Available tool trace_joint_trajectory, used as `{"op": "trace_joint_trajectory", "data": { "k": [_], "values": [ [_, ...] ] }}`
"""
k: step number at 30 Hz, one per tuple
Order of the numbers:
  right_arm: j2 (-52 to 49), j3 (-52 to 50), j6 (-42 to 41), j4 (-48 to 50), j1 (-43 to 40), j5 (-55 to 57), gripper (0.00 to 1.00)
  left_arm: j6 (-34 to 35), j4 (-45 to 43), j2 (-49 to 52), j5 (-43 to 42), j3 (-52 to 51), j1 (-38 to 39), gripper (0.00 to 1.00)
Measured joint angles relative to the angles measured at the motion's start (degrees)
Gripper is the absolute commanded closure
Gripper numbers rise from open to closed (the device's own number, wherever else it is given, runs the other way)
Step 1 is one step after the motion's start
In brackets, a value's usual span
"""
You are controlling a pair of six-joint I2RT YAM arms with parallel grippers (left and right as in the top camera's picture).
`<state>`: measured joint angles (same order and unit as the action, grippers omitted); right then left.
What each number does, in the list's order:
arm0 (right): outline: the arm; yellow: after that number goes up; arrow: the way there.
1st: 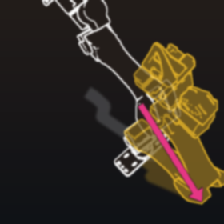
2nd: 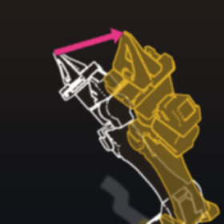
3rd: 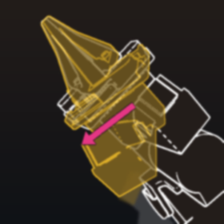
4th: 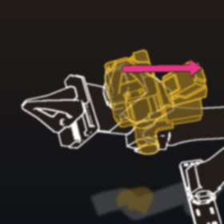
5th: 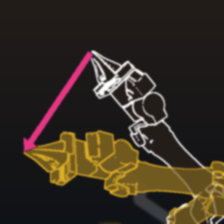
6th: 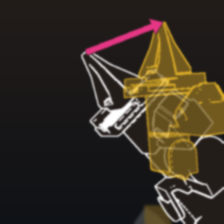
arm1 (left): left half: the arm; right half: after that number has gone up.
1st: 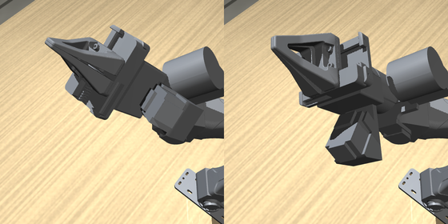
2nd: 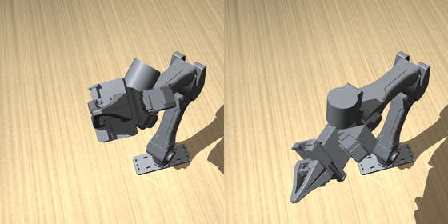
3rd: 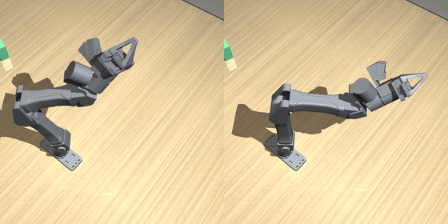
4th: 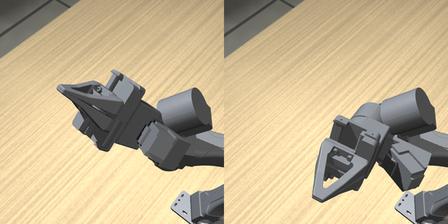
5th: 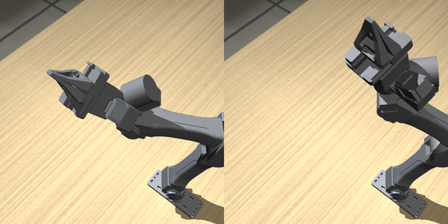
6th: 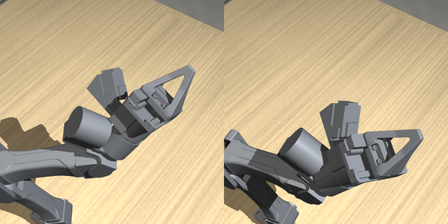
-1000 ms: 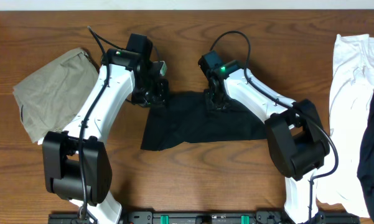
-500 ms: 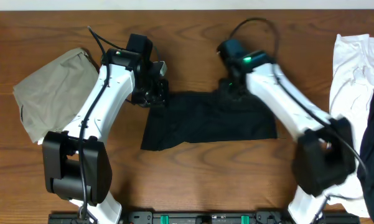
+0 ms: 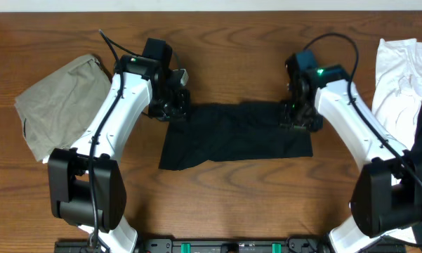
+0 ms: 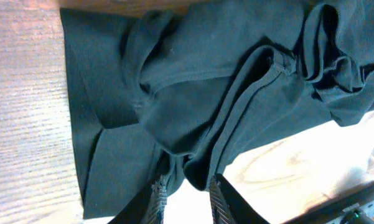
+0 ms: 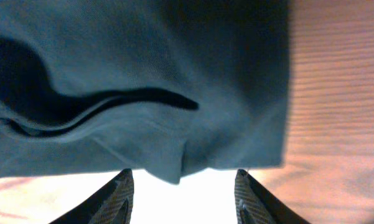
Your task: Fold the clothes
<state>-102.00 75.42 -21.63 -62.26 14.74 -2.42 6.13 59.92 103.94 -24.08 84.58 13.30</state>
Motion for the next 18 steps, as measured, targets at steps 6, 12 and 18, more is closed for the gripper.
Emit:
{"op": "trace_joint_trajectory", "data": {
  "k": [6,12,18],
  "values": [
    [-0.3,-9.7,0.3,11.0,0.0,-2.8,0.53,0.0,0.0,0.0,0.0,0.0,0.0,0.73],
    [-0.3,-14.7,0.7,18.6,0.0,-5.7,0.83,0.0,0.0,0.0,0.0,0.0,0.0,0.73],
    [-0.3,-15.1,0.8,20.9,0.0,-8.2,0.99,0.0,0.0,0.0,0.0,0.0,0.0,0.73]
  ]
}}
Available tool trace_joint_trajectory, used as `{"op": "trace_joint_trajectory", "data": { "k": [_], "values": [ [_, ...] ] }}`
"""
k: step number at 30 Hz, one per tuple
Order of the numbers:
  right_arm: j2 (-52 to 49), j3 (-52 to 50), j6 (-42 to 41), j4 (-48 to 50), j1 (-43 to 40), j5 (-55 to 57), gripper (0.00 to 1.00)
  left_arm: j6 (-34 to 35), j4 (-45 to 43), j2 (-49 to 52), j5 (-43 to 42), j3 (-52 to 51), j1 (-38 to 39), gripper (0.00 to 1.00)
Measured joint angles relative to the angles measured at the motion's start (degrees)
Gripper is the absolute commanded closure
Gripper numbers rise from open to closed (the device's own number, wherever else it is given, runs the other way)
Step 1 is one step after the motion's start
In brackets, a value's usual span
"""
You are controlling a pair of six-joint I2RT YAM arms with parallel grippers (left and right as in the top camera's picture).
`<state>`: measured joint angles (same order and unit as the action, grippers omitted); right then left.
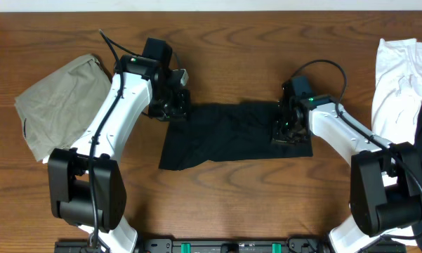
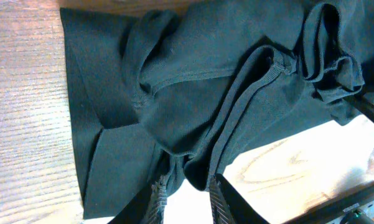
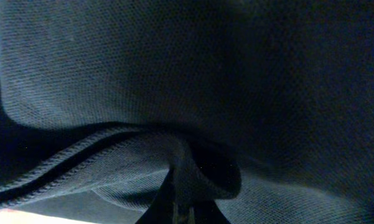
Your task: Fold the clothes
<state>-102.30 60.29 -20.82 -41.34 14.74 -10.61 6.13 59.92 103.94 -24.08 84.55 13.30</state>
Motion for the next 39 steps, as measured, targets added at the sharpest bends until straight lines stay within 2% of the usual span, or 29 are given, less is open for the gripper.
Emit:
{"op": "trace_joint_trajectory", "data": {
  "k": [4,11,20,27,38,39],
  "values": [
    [0.0,0.0,1.6,0.3,0.1,-1.6,0.99,0.0,-0.1,0.0,0.0,0.0,0.0,0.73],
    [0.0,0.0,11.6,0.3,3.9,-7.9,0.98,0.0,-0.3,0.0,0.0,0.0,0.0,0.73],
    [0.0,0.0,20.3,-0.9,11.6,-10.2,0.79,0.0,-0.4,0.0,0.0,0.0,0.0,0.73],
    [0.0,0.0,21.9,-1.0,11.7,-10.2,0.73,0.0,-0.4,0.0,0.0,0.0,0.0,0.72],
    [0.8,2.8,22.2,-1.2,9.6,-10.2,0.70,0.0,-0.4,0.0,0.0,0.0,0.0,0.72],
    [1.6,3.5,22.2,-1.2,9.4,-10.1,0.70,0.0,-0.4,0.0,0.0,0.0,0.0,0.64]
  ]
}}
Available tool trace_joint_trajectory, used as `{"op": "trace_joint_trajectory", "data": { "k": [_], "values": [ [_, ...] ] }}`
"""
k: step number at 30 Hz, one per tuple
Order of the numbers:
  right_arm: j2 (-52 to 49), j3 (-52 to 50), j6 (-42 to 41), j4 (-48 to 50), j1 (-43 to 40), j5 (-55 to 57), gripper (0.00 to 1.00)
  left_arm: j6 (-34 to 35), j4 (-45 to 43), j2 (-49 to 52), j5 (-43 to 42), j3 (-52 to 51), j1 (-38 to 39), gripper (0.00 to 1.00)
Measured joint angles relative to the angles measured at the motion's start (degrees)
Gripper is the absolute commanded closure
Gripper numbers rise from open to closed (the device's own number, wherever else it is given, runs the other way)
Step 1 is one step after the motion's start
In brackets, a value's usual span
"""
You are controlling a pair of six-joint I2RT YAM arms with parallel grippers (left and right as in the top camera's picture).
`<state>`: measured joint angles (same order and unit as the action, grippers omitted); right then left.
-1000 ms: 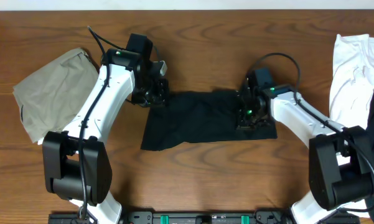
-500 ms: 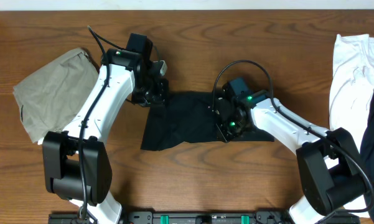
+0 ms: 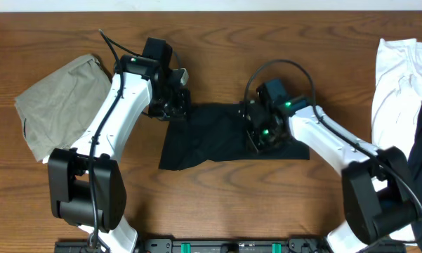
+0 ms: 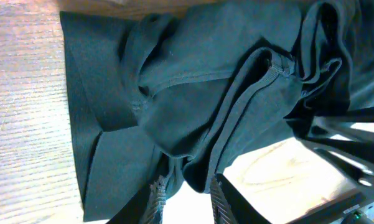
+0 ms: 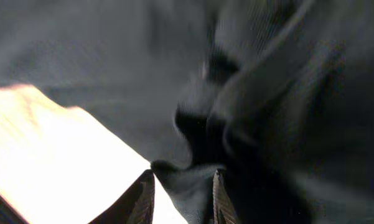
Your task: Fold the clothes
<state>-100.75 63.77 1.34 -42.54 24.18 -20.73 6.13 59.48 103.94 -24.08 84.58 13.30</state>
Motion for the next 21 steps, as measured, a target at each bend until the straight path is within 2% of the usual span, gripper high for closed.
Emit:
{"op": "trace_joint_trajectory", "data": {
  "k": [2,6,12,21],
  "values": [
    [2.0,1.2,-0.1,0.2,-0.3,0.7,0.65,-0.2,0.0,0.0,0.0,0.0,0.0,0.60],
    [7.3,3.1,-2.6,2.0,-0.5,6.6,0.56,-0.2,0.0,0.0,0.0,0.0,0.0,0.57],
    [8.0,3.7,-5.2,2.1,-1.3,12.9,0.56,-0.2,0.0,0.0,0.0,0.0,0.0,0.56],
    [1.7,3.7,-7.7,1.2,-1.4,13.6,0.57,-0.2,-0.2,0.0,0.0,0.0,0.0,0.56]
  ]
}}
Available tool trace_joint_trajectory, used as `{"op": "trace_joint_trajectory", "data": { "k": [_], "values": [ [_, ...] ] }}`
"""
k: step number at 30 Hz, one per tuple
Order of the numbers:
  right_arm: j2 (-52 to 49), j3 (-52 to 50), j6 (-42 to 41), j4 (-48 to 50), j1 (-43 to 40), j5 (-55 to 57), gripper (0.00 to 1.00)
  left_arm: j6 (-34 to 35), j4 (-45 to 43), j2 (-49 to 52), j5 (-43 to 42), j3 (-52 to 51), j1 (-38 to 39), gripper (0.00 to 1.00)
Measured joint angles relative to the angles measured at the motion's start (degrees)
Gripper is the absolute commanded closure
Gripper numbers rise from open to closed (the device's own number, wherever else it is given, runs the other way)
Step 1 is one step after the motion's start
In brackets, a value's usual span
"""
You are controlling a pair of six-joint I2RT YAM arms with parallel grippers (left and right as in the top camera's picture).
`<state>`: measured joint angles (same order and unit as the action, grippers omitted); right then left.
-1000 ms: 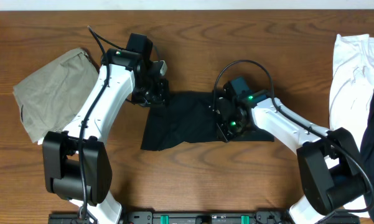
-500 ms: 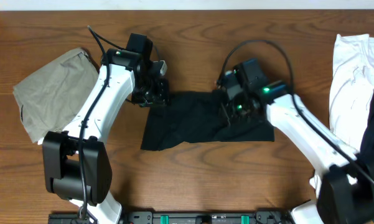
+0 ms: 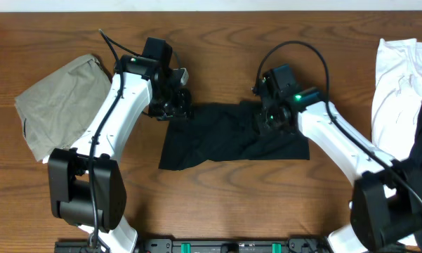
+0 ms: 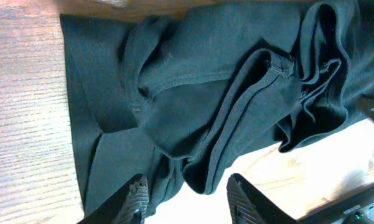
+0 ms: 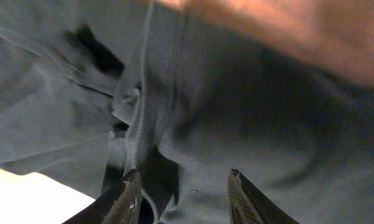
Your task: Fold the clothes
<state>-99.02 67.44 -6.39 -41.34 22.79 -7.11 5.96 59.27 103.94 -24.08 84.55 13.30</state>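
A black garment (image 3: 218, 140) lies crumpled and partly folded at the table's middle. My left gripper (image 3: 174, 109) sits at its upper left corner. In the left wrist view that gripper (image 4: 187, 196) is open, with bunched folds of the black cloth (image 4: 193, 81) lying loose between its fingers. My right gripper (image 3: 270, 118) hovers over the garment's upper right part. In the right wrist view it (image 5: 183, 196) is open just above the dark cloth (image 5: 249, 106), with a hemmed fold under it.
A khaki garment (image 3: 60, 105) lies at the table's left. A white garment (image 3: 400, 77) lies at the far right, with a dark item at the right edge beside it. Bare wood of the table (image 3: 218, 42) shows behind the black garment.
Both grippers have opened and let go of the black cloth. The right gripper has shifted a little right and toward the back, from the garment's middle to its upper right part.
The left gripper stayed shut on the garment's upper left corner while the right stood open at its right edge. Then the right was shut on that edge, and later held it over the middle. Now both are open and the cloth lies bunched.
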Motion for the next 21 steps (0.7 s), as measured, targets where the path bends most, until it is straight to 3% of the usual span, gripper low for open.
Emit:
{"op": "trace_joint_trajectory", "data": {
  "k": [12,21],
  "values": [
    [-5.6,0.0,-0.8,2.3,3.9,-2.4,0.57,0.0,-0.1,0.0,0.0,0.0,0.0,0.55],
    [-7.1,0.0,-0.9,4.5,5.7,-3.1,0.60,0.0,0.2,0.0,0.0,0.0,0.0,0.40]
  ]
}}
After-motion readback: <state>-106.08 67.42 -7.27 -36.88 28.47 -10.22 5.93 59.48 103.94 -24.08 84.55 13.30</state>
